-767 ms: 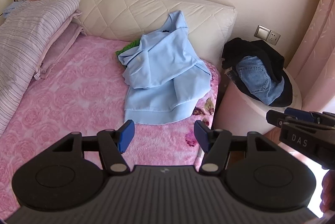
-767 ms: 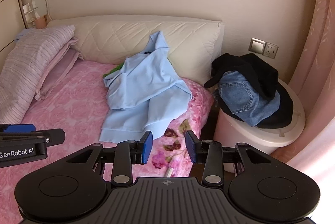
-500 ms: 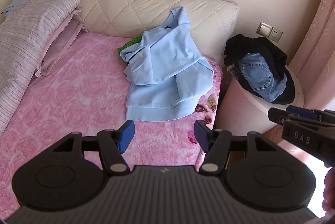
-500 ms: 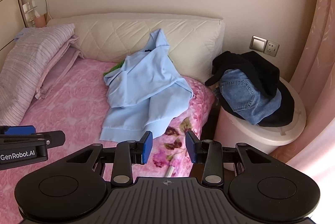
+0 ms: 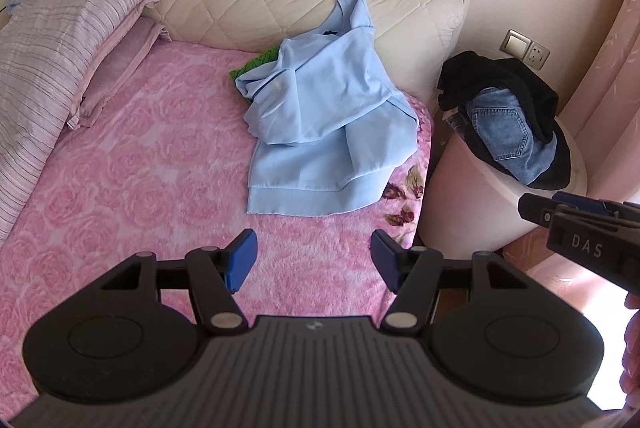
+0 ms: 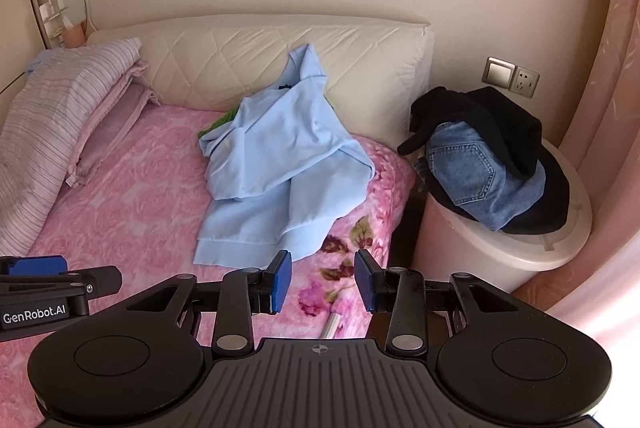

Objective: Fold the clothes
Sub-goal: 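Move both grippers toward the light-blue T-shirt on the bed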

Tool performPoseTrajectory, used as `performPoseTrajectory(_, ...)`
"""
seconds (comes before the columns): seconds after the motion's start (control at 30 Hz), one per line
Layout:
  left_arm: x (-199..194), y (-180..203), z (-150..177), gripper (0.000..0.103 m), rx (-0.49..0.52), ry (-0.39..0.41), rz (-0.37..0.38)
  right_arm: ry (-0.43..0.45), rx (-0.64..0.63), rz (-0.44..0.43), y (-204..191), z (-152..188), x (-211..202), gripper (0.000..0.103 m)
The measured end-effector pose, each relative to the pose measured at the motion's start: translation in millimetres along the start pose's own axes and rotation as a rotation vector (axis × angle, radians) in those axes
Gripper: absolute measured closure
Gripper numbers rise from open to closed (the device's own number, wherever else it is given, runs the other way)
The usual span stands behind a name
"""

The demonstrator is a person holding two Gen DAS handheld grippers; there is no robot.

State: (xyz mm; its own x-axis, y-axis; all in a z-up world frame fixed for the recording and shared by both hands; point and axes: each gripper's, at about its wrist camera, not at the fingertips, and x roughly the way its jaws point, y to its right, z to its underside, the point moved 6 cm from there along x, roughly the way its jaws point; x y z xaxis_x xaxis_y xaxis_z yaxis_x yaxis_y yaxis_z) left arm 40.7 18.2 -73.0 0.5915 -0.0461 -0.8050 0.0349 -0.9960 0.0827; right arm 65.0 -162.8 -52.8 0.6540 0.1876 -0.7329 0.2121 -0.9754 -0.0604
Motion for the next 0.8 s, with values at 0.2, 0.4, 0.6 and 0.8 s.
performPoseTrajectory(0.2,8.9,-5.3,-0.9,0.044,-0.018,-0.019,0.009,-0.011,-0.008,0.006,-4.4,1.6,6.6,0.064)
performPoseTrajectory(0.4,12.8,-10.7,-6.8,0.044,-0.032,-0.025,0.009,-0.025,-0.020,0.005,-8.7,-4.1,13.3,0.064)
performPoseTrajectory(0.6,15.2,-14.4,-15.4,0.044,-0.038,-0.021,0.008,-0.028,-0.035,-0.001,-13.7,-12.6,19.2,0.064)
performPoseTrajectory(0.8,15.7,-13.9,-18.8,0.044,-0.036,-0.022,0.013,-0.030,-0.034,0.005,-14.6,-15.5,21.3,0.064)
